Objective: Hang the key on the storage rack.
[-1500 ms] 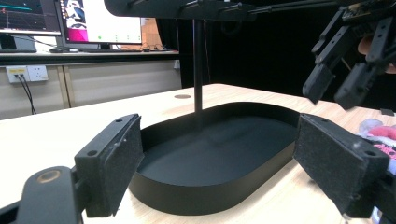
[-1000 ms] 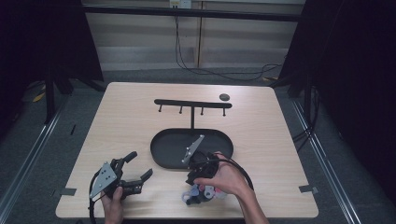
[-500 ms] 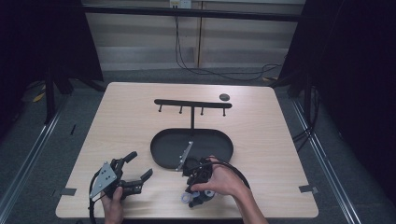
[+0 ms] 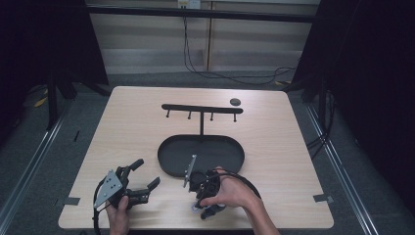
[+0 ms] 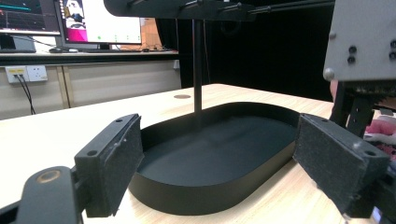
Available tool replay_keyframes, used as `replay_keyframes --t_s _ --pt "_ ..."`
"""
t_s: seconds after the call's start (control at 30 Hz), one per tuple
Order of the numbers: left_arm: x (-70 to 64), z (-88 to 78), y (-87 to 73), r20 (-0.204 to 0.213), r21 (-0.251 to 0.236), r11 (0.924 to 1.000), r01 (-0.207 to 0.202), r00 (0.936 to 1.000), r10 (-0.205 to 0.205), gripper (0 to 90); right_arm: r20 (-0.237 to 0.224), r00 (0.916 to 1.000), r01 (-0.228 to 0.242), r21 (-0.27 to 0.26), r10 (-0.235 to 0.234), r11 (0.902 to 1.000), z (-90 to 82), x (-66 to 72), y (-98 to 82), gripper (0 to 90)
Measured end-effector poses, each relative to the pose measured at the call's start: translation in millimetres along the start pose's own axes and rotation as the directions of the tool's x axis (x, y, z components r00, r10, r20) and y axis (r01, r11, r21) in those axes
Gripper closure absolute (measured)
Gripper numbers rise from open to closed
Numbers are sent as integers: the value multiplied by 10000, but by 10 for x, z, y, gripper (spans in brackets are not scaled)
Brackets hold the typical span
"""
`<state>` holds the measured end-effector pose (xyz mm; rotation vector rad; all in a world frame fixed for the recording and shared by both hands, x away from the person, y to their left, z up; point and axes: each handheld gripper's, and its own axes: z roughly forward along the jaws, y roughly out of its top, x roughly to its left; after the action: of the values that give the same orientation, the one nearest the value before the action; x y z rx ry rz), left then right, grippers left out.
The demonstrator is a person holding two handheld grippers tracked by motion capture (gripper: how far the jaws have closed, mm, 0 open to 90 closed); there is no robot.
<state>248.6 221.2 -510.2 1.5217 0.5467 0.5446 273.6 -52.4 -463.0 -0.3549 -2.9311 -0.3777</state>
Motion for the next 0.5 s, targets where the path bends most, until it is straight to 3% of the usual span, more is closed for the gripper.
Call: replay_keyframes --t_s 0.27,0.5 --pt "-1 1 0 -6 -12 10000 9 10000 -9 154 125 9998 -177 302 173 9994 22 -19 -21 741" --pt "0 1 -1 4 -16 10000 13 10000 -13 154 82 9997 -214 462 210 9987 10 -24 -50 725"
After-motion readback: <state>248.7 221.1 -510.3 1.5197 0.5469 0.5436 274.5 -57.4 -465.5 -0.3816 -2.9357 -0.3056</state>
